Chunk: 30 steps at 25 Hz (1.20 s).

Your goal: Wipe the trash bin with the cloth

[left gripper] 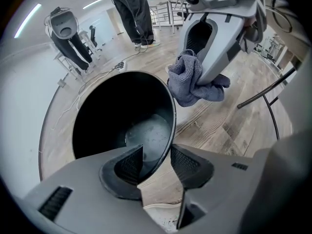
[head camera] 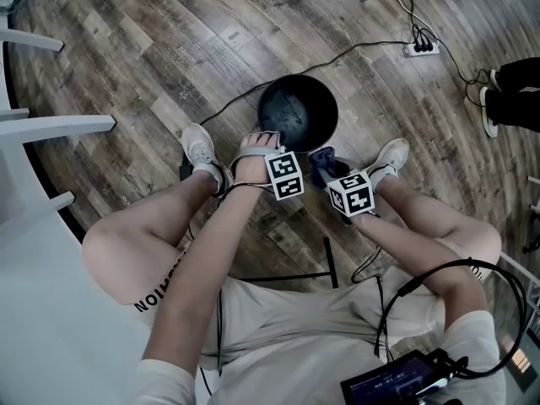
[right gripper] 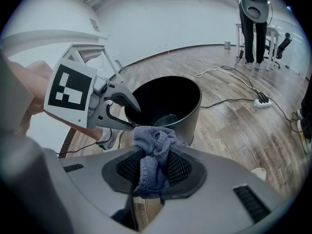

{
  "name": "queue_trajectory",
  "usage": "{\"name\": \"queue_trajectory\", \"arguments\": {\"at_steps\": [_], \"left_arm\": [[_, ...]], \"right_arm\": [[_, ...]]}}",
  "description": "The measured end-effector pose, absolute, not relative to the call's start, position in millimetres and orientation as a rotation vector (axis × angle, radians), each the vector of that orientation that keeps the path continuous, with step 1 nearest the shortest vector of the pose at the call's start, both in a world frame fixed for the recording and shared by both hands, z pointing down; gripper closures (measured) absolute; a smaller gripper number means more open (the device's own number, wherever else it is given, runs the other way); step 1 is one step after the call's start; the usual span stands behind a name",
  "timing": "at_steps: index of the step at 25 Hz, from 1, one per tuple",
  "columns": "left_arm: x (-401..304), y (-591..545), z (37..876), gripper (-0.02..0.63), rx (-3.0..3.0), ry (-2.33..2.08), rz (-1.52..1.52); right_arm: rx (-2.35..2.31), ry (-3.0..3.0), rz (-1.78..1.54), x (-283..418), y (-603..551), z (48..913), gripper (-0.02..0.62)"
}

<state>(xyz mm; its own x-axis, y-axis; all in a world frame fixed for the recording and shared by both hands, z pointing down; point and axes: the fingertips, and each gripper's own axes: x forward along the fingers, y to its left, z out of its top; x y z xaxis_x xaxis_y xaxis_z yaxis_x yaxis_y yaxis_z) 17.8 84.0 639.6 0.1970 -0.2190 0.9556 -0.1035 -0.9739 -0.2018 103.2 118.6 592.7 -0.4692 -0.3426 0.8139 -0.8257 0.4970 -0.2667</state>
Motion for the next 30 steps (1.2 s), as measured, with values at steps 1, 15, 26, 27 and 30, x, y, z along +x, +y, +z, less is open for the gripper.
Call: {"name": "queue_trajectory", "arguments": {"at_steps": [1, 15, 26, 27, 30], "left_arm": [[18.4, 84.4, 639.3, 0.417, -2.361, 0.323, -1.908], [21.8, 84.4, 635.5, 0.422, -2.372, 0.268, -1.856], [22.9, 82.1, 631.6, 0.423, -2.375, 0.27, -1.843], [23.0, 82.0, 631.8, 0.423, -2.374, 0.27, -1.842], [22.2, 83.0, 632.1, 0.423, -2.37, 0.268, -1.841]], "right_arm": [[0.952, -2.042, 0.858, 101.2, 118.1, 591.1, 0.492], [0.833, -2.088, 0.744, 78.5, 111.8, 608.1, 0.492], [0.827, -1.995, 0.777, 82.2, 107.9, 664.1, 0.492], [0.827, -1.99, 0.776, 82.8, 107.5, 669.6, 0.492], [0.826, -1.973, 0.778, 83.1, 107.9, 684.6, 0.492]]}}
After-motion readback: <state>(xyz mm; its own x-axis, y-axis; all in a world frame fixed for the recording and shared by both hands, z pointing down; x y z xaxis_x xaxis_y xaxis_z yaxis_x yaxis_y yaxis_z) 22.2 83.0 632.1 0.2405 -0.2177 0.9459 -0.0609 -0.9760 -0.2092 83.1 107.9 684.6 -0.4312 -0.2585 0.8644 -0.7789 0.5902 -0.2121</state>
